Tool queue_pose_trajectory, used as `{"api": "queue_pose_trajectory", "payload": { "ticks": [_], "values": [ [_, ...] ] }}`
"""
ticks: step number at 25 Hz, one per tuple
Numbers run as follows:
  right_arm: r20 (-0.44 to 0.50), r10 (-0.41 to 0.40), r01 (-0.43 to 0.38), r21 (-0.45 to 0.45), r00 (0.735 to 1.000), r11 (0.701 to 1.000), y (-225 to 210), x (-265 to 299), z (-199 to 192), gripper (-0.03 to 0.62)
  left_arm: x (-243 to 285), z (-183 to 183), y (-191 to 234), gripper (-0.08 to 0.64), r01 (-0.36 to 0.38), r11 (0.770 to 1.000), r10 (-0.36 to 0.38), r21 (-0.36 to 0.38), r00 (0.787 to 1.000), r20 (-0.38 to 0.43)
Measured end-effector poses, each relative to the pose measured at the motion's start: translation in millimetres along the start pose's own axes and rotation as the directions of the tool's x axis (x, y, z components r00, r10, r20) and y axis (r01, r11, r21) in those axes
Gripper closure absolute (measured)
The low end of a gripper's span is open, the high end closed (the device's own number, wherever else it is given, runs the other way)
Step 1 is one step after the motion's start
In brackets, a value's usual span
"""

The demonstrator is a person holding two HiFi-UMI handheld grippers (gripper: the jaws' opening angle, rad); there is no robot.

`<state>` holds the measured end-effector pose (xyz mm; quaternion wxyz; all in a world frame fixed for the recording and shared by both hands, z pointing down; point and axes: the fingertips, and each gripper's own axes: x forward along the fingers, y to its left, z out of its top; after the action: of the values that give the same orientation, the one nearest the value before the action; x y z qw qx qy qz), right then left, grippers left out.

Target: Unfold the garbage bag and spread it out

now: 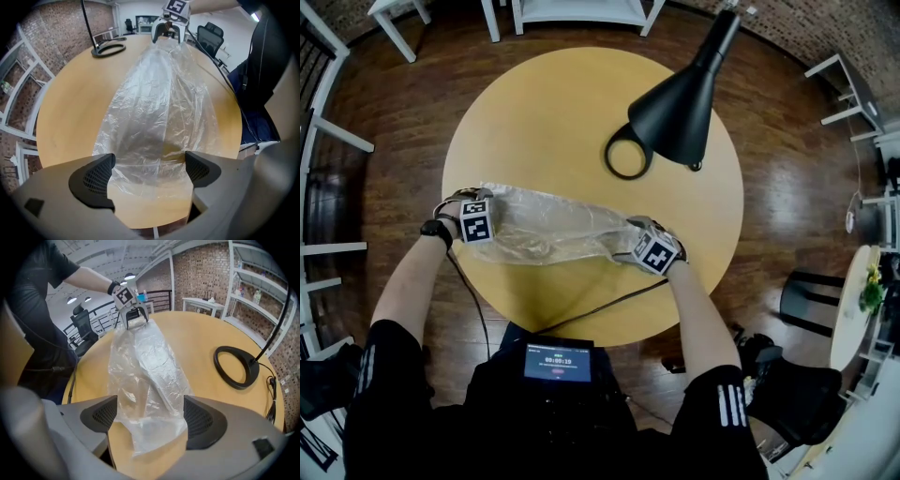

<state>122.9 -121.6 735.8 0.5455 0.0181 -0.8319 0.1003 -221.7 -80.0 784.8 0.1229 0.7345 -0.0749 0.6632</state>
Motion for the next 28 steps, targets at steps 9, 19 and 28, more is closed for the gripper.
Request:
{"api": "queue_pose_trajectory", "payload": {
  "ticks": [9, 19, 28],
  "values": [
    [0.229, -0.108, 0.082, 0.121, 0.968, 0.989, -13.0, -57.3, 2.1, 0.120, -4.6, 0.9, -0.7, 0.065, -0.039, 0.999, 0.039, -0.007, 0.999, 0.014],
    [0.376, -0.315, 0.210, 0.295, 0.871, 0.932, 16.7, -109.6, 19.8, 0.137, -74.6, 39.1, -23.5, 0.066, -0.136, 0.982, 0.169, -0.130, 0.941, 0.295],
    [0.523, -0.454, 0.183, 0.488, 0.722, 0.853, 67.1, -161.8, 47.2, 0.164, -148.4, 56.2, -71.0, 0.066, -0.069, 0.934, 0.263, -0.350, 0.794, 0.547]
  ]
}}
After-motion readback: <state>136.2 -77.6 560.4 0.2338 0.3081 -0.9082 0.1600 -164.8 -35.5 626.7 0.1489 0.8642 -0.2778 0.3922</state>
